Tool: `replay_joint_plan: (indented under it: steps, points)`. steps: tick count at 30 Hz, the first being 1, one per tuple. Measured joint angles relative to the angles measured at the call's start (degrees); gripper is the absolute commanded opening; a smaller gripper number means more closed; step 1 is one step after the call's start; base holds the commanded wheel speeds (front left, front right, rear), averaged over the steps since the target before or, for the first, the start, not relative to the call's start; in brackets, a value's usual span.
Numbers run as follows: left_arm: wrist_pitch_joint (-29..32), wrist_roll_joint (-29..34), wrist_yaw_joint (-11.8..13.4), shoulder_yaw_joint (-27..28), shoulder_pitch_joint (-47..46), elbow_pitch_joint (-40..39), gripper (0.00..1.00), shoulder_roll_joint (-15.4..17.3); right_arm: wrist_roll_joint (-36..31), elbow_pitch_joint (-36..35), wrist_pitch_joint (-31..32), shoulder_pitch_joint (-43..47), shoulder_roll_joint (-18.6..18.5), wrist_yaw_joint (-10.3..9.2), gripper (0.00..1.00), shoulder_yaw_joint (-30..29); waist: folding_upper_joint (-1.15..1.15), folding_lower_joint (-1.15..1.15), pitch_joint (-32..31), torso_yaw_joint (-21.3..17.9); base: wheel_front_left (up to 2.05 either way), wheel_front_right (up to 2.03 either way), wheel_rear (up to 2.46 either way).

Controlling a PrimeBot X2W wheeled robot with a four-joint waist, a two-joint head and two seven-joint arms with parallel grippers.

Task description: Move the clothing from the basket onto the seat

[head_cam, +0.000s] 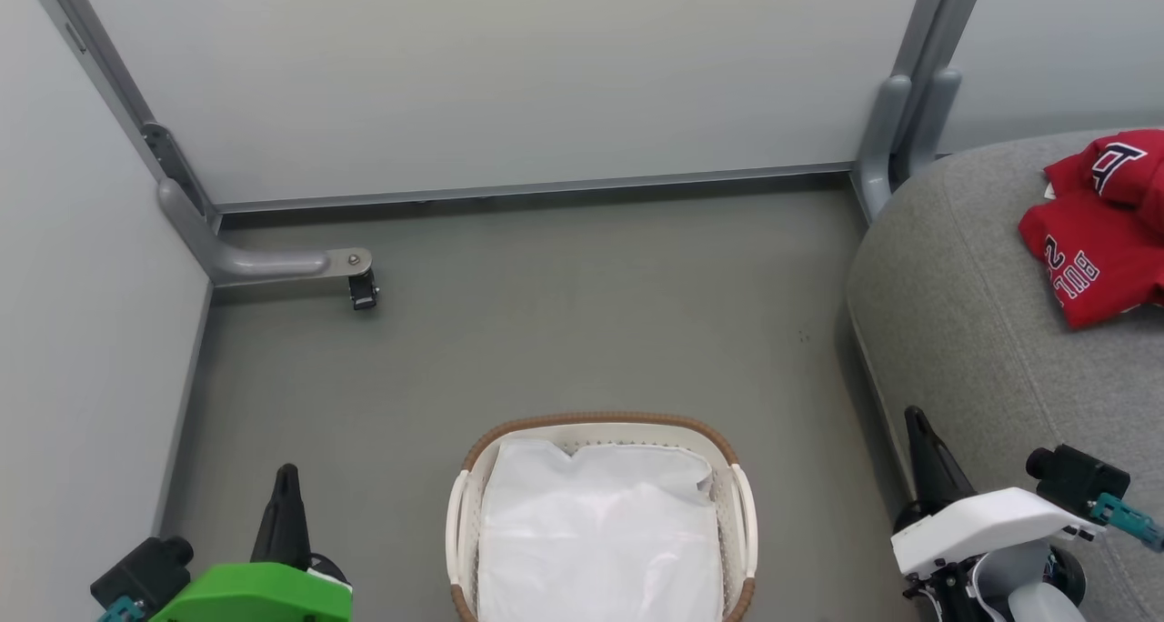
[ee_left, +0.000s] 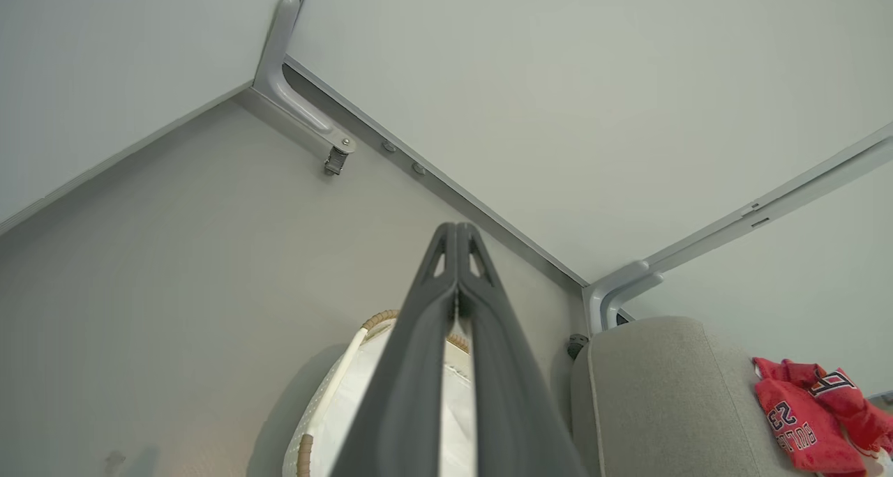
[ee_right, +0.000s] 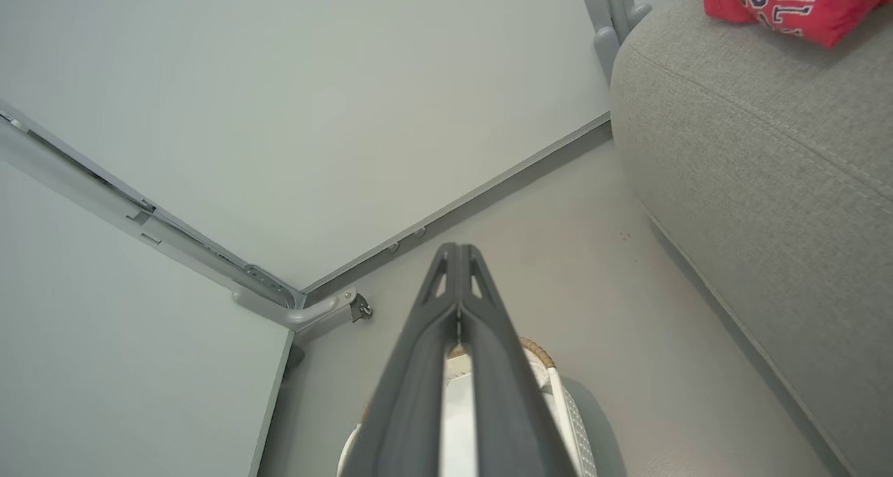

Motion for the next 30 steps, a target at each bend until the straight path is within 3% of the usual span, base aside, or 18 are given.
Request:
replay_joint_plan:
  steps: [30]
  points:
    - [5.97, -19.93, -1.15, 3.41, -2.82, -0.52, 0.00, 0.00, 22.98, -1.26, 6.02, -0.66, -0.10, -0.01, 0.00, -3.04, 0.00, 0.00, -0.30, -0.90, 0.00, 0.00, 0.00]
